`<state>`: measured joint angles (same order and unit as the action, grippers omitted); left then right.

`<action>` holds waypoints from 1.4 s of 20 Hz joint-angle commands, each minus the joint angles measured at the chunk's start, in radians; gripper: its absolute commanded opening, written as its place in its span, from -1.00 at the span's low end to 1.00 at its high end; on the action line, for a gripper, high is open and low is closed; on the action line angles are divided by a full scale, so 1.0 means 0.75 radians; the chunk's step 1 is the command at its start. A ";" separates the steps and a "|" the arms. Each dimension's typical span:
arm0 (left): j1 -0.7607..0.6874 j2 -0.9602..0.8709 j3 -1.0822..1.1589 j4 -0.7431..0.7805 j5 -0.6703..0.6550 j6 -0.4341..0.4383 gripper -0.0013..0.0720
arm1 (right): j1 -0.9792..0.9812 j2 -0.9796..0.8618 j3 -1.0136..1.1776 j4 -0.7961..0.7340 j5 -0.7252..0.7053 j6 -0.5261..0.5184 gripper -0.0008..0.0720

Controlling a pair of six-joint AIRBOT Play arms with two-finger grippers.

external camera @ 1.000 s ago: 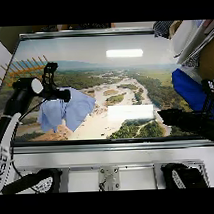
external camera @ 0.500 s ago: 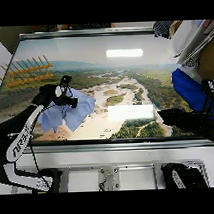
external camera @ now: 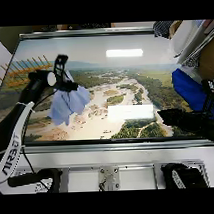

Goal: Fold the clothes and pants, and hang the long-sleeved shirts on hangers.

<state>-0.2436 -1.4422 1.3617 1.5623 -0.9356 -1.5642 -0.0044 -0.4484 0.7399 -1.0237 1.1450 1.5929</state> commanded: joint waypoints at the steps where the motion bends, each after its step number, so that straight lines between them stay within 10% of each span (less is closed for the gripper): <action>1: -0.102 0.188 0.203 -0.109 -0.029 -0.006 -0.95 | 0.001 0.001 0.000 0.060 -0.003 0.009 -0.92; 13: -0.782 0.137 0.106 -0.165 0.068 -0.100 -0.83 | -0.002 0.000 0.098 -0.237 -0.340 0.000 -0.92; 15: -0.784 0.074 0.107 -0.163 0.086 -0.116 0.96 | -0.002 -0.001 0.098 -0.252 -0.340 0.000 -0.90; 16: -0.743 0.064 0.107 -0.163 0.070 -0.157 0.96 | -0.002 -0.002 0.098 -0.251 -0.339 0.000 -0.78; 18: -0.582 0.074 0.106 -0.164 -0.012 -0.210 0.86 | -0.002 -0.009 0.098 -0.252 -0.318 -0.001 0.46; 19: -0.481 0.083 0.106 -0.163 -0.070 -0.210 0.86 | -0.002 -0.017 0.097 -0.252 -0.285 -0.001 0.66; 28: 0.330 0.069 -0.389 -0.365 -0.206 -0.210 0.86 | 0.001 -0.261 -0.016 -0.255 -0.024 0.001 0.62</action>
<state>-0.1471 -1.3800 1.2152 1.4040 -1.0962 -1.7214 -0.0051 -0.5869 0.7517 -1.2137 1.0836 1.5925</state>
